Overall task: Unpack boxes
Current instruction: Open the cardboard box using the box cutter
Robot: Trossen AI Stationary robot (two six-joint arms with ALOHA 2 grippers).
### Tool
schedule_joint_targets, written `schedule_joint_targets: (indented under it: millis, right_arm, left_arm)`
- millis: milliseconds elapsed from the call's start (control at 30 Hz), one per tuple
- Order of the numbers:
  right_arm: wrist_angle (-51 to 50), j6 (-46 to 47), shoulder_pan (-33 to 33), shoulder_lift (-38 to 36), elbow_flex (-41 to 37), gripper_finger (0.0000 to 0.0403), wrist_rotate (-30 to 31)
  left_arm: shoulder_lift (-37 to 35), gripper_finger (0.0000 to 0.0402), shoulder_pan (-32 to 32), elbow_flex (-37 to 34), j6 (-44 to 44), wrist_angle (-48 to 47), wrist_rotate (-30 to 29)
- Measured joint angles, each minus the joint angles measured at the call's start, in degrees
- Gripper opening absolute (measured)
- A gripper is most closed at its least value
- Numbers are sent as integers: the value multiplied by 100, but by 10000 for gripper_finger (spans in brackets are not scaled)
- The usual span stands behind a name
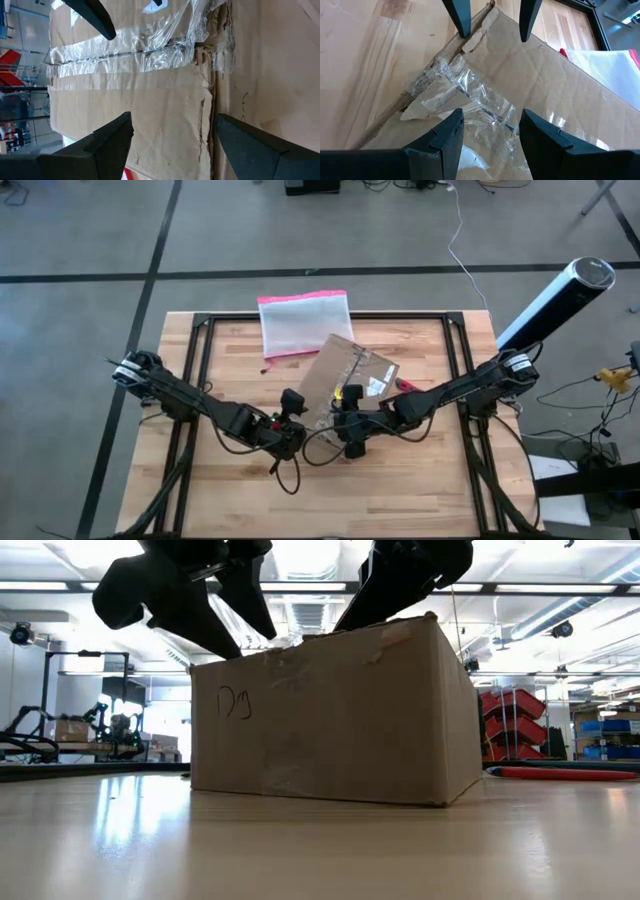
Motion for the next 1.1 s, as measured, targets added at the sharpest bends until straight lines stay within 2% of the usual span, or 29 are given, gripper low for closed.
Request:
schedule_joint_targets:
  millis: [833,1100]
  right_arm:
    - [23,2,0,0,0,165,0]
    - [26,0,0,0,0,165,2]
  left_arm:
    - [2,276,126,-232,-57,260,77]
    - [18,276,128,-247,-66,426,-293]
